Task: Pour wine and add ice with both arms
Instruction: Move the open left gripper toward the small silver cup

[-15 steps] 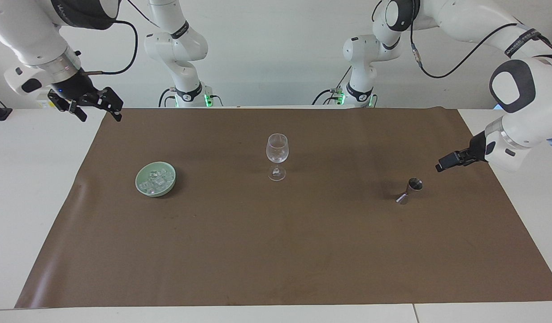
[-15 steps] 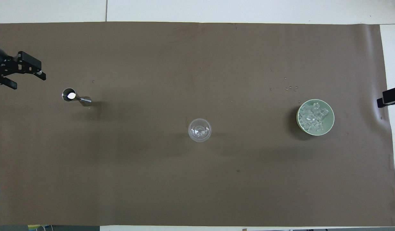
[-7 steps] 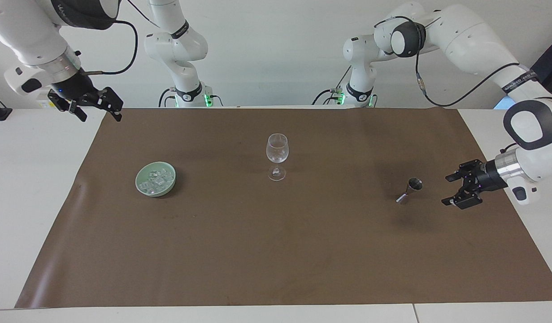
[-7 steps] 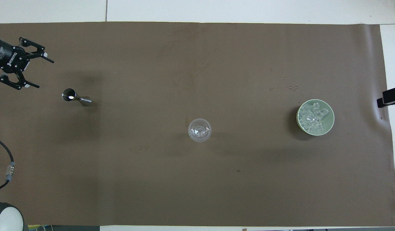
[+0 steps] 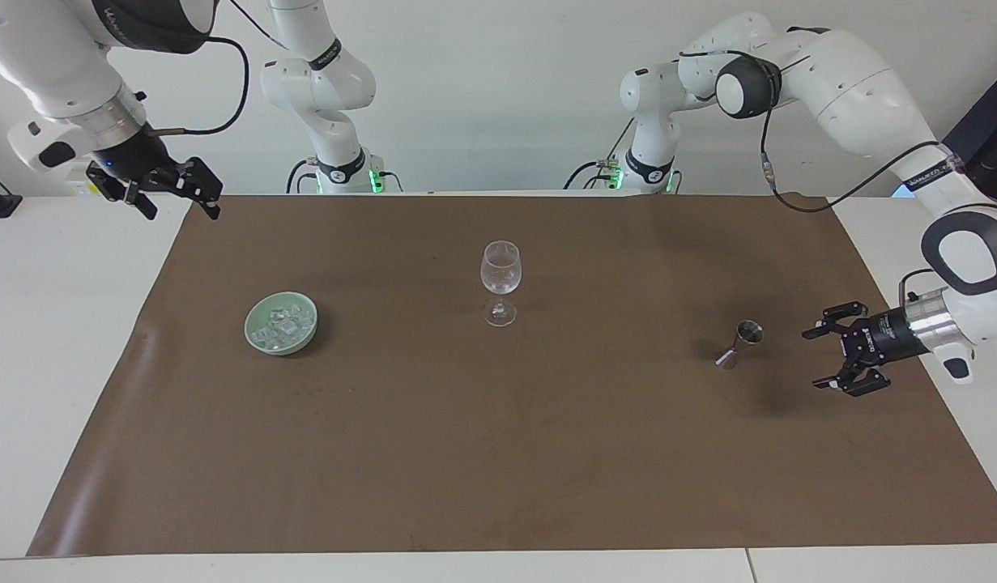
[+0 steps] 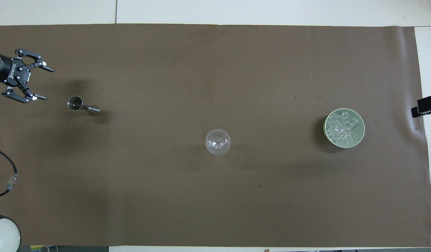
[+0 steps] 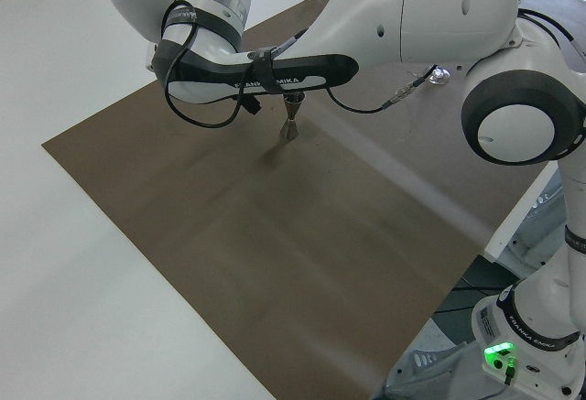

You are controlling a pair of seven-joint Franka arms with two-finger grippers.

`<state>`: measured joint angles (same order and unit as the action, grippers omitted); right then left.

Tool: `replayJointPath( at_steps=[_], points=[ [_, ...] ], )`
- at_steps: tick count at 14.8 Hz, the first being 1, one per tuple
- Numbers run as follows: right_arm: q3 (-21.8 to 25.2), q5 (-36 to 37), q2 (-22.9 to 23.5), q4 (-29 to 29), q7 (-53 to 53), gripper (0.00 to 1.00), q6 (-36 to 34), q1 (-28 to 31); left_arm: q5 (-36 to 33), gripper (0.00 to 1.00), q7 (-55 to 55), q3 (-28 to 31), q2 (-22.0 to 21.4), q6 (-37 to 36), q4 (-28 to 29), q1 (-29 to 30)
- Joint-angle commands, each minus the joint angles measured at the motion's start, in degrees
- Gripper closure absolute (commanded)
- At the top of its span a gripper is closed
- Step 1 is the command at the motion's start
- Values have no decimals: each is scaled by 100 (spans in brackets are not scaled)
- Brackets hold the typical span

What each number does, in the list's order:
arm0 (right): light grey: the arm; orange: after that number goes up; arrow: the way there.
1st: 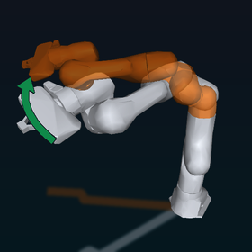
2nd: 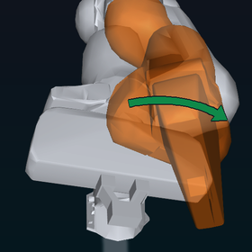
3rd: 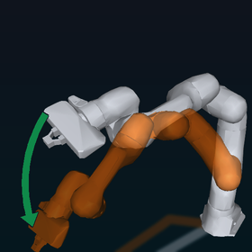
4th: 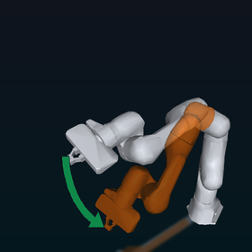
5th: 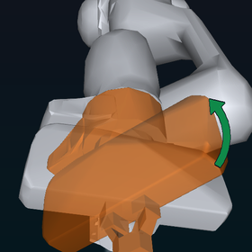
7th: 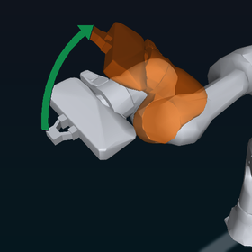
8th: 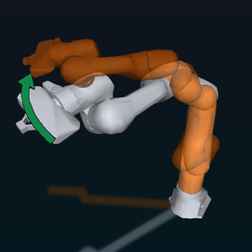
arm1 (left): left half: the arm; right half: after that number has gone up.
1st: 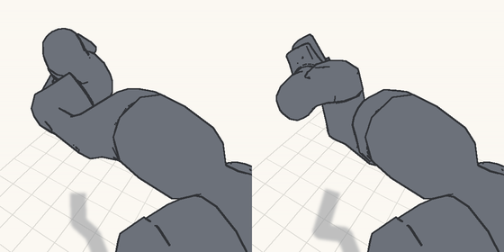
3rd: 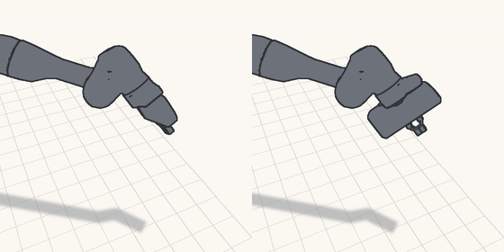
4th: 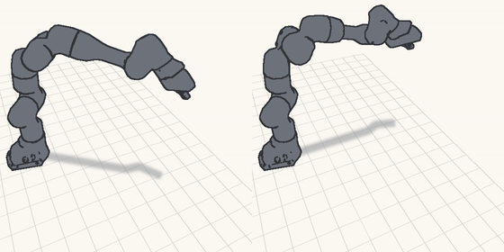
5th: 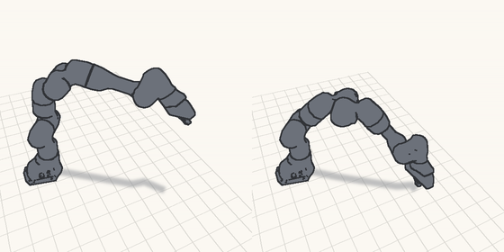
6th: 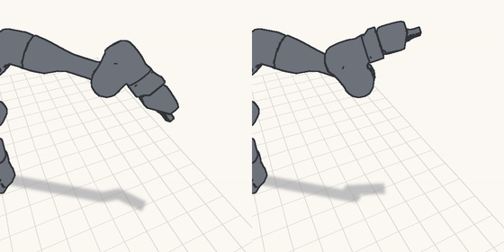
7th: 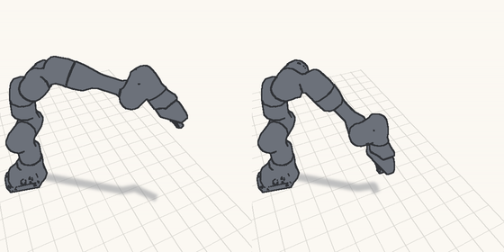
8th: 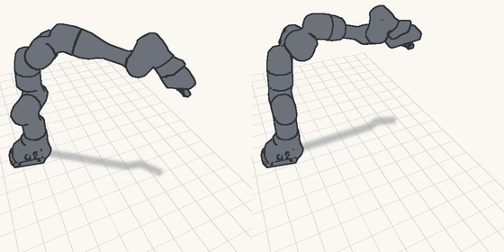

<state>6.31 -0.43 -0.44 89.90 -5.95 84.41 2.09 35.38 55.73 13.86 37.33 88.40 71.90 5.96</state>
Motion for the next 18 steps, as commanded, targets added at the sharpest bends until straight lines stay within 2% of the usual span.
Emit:
replayJointPath(
  at_steps=[1,3,8,12,18],
  points=[
    [2,-72,-70,80,6,0,5,19,381,0,26,21,-813,694,1552,-77],
    [2,-72,-70,80,6,0,5,11,496,0,-35,-6,-1042,976,2132,-104],
    [2,-72,-70,80,6,0,5,11,1365,0,-396,-23,-1570,1583,3495,-148],
    [2,-72,-70,80,-3,0,5,19,2068,0,-405,-23,-1842,2022,4234,-148],
    [2,-72,-70,71,-3,0,5,11,3017,0,-940,-32,-2089,2418,4920,-157]
  ],
)
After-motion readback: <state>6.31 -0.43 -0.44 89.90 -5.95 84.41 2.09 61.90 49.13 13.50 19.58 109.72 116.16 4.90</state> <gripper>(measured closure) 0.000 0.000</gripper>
